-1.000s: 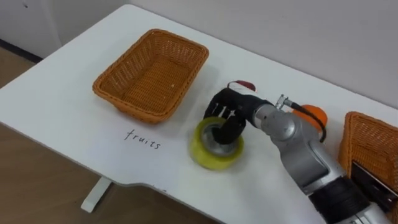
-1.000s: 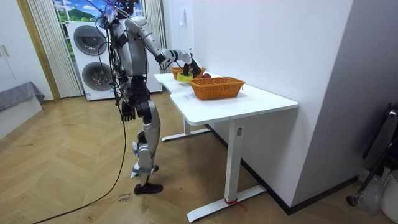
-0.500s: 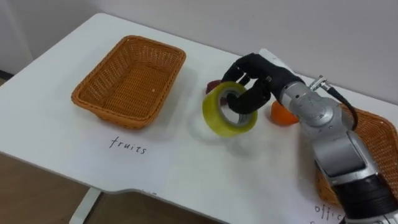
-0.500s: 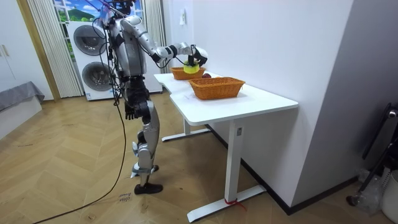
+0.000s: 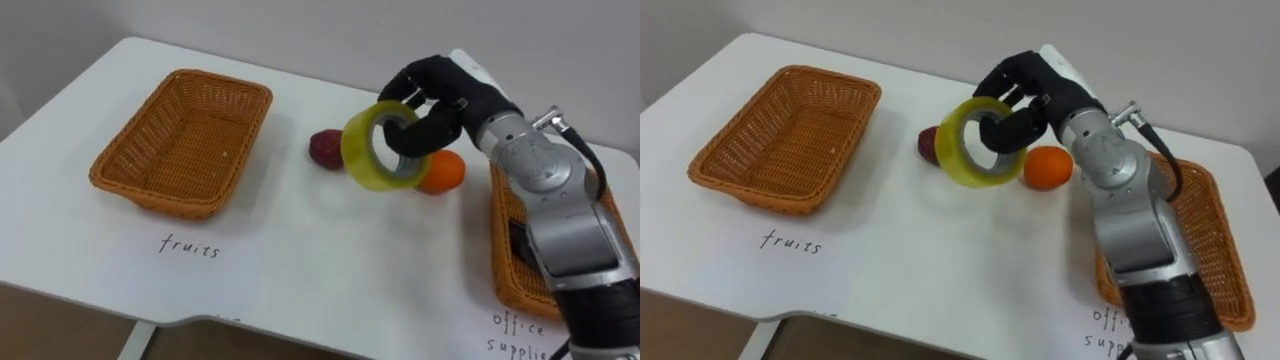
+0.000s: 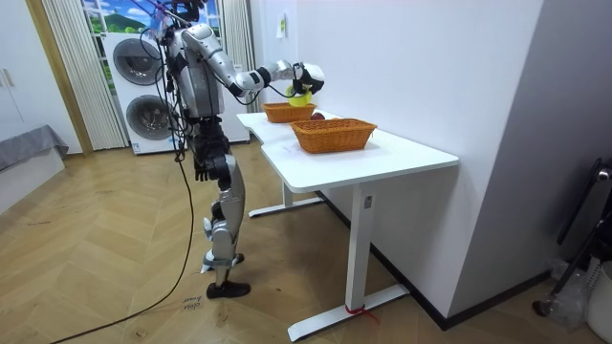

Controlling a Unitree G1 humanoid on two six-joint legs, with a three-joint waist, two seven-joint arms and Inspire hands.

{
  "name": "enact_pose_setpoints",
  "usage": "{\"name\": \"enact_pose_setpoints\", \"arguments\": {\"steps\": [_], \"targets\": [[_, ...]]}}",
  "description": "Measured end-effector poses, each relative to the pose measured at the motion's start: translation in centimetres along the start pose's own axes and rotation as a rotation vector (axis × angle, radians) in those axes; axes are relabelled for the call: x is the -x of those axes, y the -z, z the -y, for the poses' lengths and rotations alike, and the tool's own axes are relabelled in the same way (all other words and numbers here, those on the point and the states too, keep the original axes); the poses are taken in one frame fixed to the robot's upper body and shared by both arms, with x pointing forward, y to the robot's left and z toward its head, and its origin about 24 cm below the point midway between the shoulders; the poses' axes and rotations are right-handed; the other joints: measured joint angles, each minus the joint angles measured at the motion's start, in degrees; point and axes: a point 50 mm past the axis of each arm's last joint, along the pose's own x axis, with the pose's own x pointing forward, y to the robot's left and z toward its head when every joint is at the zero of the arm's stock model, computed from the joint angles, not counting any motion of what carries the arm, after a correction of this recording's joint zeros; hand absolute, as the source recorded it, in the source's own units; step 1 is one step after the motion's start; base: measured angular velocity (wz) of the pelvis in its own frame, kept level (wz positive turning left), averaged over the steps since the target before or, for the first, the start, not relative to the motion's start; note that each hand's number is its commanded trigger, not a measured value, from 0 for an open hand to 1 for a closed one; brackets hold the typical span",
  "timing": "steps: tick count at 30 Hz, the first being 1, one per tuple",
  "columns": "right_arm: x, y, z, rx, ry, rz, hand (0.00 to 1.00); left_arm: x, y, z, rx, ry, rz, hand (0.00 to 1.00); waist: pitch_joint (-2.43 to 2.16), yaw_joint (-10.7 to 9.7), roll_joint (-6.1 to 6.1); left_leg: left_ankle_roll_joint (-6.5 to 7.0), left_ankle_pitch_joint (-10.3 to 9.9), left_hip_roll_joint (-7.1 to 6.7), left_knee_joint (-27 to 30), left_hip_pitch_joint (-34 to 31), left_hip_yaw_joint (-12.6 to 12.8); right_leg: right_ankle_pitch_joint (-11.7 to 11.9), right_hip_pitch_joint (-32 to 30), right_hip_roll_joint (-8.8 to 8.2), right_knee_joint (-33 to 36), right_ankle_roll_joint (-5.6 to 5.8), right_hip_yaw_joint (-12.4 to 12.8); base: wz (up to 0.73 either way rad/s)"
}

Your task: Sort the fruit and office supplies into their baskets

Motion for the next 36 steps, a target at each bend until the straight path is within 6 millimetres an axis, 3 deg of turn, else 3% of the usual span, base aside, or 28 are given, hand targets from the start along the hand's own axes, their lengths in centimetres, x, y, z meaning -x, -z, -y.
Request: {"name": "enact_pose_setpoints", "arguments": {"steps": [10,15,22,28,36], "targets": [[0.6,1.2,2.8,-0.02,0.159,-0.025,1.0,0.1,0.7,0.0,0.0,0.004,-0.002,0.0,0.05,-1.5,-0.21,0.01,0.0,0.01,0.0,0.5,0.4,0.0,0.1,0.0,0.0,0.0,0.0,-0.01],[1.4,2.6,3.2,-0.035,0.196,-0.057,1.0,0.0,1.1,0.3,-0.001,0.028,-0.007,0.0,0.03,-1.8,-0.36,0.05,0.0,-0.02,-0.8,0.9,0.3,0.0,0.5,-0.03,0.0,0.01,0.1,-0.01],[2.3,4.5,4.1,-0.084,0.251,-0.11,1.0,0.1,1.4,0.5,0.029,0.052,-0.019,0.0,0.18,-3.6,-0.1,0.09,-0.1,-0.01,-0.5,0.4,0.2,0.0,0.0,0.38,-0.1,0.03,0.8,-0.02],[3.1,5.9,5.1,-0.142,0.315,-0.142,1.0,0.1,1.2,0.5,0.032,0.055,-0.009,0.0,-0.06,-5.2,-0.15,0.09,0.0,0.02,-0.2,0.2,0.3,0.0,-0.4,0.43,0.0,0.03,0.9,0.0],[3.4,6.3,5.4,-0.142,0.359,-0.16,1.0,0.1,1.2,0.5,0.032,0.054,-0.006,0.0,-0.15,-7.8,-0.21,0.09,-0.1,0.14,-0.6,0.7,1.1,0.0,-0.3,0.64,0.0,0.03,1.7,-0.04]]}}
